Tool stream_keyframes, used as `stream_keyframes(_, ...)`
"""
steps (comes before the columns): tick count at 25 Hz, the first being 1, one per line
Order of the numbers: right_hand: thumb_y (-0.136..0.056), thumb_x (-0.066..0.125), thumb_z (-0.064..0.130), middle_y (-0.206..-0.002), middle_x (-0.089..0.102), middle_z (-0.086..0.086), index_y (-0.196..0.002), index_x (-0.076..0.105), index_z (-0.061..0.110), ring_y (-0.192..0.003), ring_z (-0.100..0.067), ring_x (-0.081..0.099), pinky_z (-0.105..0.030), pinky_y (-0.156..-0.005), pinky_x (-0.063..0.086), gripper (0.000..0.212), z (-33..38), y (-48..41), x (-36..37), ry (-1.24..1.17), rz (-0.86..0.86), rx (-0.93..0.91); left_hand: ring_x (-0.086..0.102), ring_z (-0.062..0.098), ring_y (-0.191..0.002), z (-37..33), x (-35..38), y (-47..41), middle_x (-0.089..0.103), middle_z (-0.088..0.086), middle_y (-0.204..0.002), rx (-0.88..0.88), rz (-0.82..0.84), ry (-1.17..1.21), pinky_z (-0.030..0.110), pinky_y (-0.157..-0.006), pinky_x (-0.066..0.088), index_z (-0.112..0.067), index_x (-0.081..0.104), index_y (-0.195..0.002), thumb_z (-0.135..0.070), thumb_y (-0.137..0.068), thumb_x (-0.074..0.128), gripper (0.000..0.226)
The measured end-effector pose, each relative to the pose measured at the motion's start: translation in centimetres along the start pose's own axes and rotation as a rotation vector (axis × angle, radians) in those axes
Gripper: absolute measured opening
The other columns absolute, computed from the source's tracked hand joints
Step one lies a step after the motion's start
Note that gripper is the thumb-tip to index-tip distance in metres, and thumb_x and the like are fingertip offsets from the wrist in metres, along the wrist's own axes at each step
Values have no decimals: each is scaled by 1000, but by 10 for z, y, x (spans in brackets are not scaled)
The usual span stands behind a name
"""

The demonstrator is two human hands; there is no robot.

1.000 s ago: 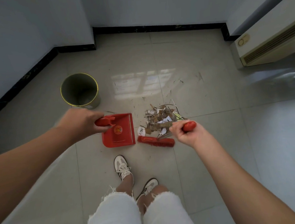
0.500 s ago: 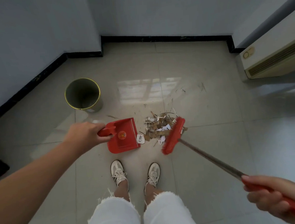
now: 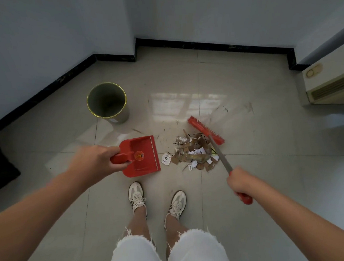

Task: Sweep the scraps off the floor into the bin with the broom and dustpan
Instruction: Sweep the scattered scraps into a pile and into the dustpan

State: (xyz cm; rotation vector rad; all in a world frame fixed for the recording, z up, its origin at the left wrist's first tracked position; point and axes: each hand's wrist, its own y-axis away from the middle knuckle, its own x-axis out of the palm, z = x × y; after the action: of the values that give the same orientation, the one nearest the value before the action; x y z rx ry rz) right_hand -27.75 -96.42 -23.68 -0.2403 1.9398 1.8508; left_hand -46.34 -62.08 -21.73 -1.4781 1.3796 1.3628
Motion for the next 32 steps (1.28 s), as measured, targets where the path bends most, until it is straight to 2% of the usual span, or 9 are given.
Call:
stream_keyframes(4,-85,31,-4,-24,39,-7,-62,45,-1,-14,-16,32,-11,-30,27,27,22,13,17,-12,97,-27,28,17,-39,-32,21,-10,21,-11,-45,-25,-21,39,16,-44,11,-30,31,-58,-66,-74,49,43)
stream_keyframes(9,-85,32,-2,-49,49,-13,-70,43,0,-23,-17,40,-16,-33,32,19,33,23,33,-42,132,-72,34,17,-40,-52,22,-36,22,-14,-47,-46,-30,21,16,-46,8,-27,34,-56,-56,-74,74,52)
stream_keyframes(13,-87,36,-1,-56,53,-11,-70,43,4,-41,-19,48,-26,-44,41,20,41,38,54,69,208,-139,36,19,-41,-47,21,-32,24,-12,-47,-54,-32,31,18,-45,11,-25,37,-57,-62,-76,61,49)
stream_keyframes(16,-87,36,4,-62,54,-11,-92,42,5,-43,-18,47,-26,-43,40,8,39,48,65,98,263,-184,32,18,-38,-43,19,-25,24,-12,-45,-83,-36,46,17,-45,10,-25,38,-55,-68,-75,46,48)
stream_keyframes(18,-87,41,12,-60,53,-9,-102,42,6,-43,-18,46,-25,-43,39,17,33,47,57,53,291,-191,32,17,-38,-34,23,-17,28,-11,-45,-79,-38,46,16,-44,11,-24,43,-56,-69,-75,42,49)
stream_keyframes(21,-86,51,21,-57,50,-7,-103,45,8,-42,-19,44,-25,-41,39,22,15,45,32,17,250,-193,36,19,-38,-11,30,5,32,-9,-45,-99,-36,40,19,-41,20,-22,50,-58,-70,-75,43,52)
stream_keyframes(25,-86,47,22,-59,50,-11,-99,44,8,-48,-23,45,-24,-40,38,19,-13,57,19,47,165,-190,41,19,-38,14,25,47,38,-6,-45,-191,-60,42,19,-40,23,-19,55,-58,-69,-75,46,54)
stream_keyframes(30,-88,41,16,-59,50,-13,-91,40,8,-44,-21,43,-24,-40,37,8,-23,53,22,45,35,-126,37,12,-35,26,10,88,33,-12,-43,-290,-93,109,14,-41,21,-29,41,-58,-57,-71,65,39)
stream_keyframes(32,-89,39,10,-52,48,-13,-84,40,4,-36,-19,40,-21,-38,34,8,-22,51,26,2,33,-74,38,11,-36,29,13,93,34,-13,-43,-290,-74,106,14,-41,20,-29,41,-57,-60,-71,63,40)
